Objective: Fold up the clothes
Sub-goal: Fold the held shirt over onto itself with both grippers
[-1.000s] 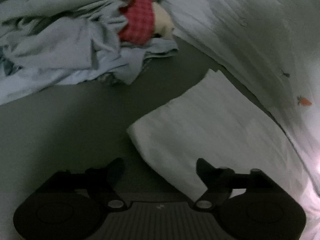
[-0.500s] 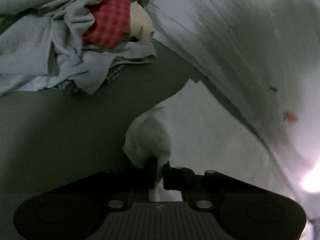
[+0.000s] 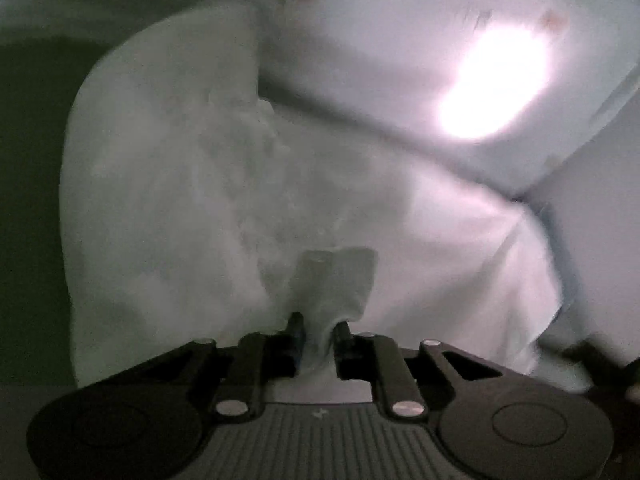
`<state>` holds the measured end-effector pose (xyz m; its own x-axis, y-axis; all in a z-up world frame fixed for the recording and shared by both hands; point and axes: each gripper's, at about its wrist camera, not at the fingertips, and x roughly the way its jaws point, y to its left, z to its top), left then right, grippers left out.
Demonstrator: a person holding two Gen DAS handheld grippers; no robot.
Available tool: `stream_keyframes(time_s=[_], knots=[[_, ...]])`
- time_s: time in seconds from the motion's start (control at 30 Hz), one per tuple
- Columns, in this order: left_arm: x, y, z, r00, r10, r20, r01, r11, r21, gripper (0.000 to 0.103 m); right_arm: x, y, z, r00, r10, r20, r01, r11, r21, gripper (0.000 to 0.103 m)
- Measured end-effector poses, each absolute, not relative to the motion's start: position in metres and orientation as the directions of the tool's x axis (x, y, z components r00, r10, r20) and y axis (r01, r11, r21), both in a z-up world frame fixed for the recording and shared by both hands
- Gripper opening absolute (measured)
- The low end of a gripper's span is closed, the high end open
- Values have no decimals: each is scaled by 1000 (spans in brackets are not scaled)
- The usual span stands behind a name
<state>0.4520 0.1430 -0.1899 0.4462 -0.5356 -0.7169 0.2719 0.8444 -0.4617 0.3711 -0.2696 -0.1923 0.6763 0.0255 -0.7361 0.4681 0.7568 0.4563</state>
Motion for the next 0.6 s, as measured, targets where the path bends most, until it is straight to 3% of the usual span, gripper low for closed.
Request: stream_keyframes(time_s=[0.07,0.13,0.17,0.2,0.3,0.4,0.57,0.6], knots=[[448,142,-186,460,-536,-708,281,844,-457,24,370,-272,-189,688,33,-725,459,755,469,99],[450,152,-178,445,-587,-677,260,807,-530,35,369,-273,-185,705,60,-707,440,745,502,99],[452,159,-174,445,-611,-655,251,787,-564,47,370,-274,-184,715,80,-695,429,735,526,99],[450,167,-168,459,-635,-621,244,762,-599,52,371,-274,-182,728,107,-677,412,722,556,99],[438,190,-152,527,-641,-558,216,736,-641,53,385,-265,-172,767,212,-606,319,694,645,98],[426,214,-145,607,-565,-559,115,758,-642,53,405,-249,-167,782,347,-518,211,635,743,88],[424,238,-161,629,-400,-666,-82,818,-569,52,451,-217,-189,702,585,-405,168,417,893,29],[426,242,-165,619,-372,-692,-118,827,-550,52,461,-206,-192,680,618,-395,159,402,902,25]])
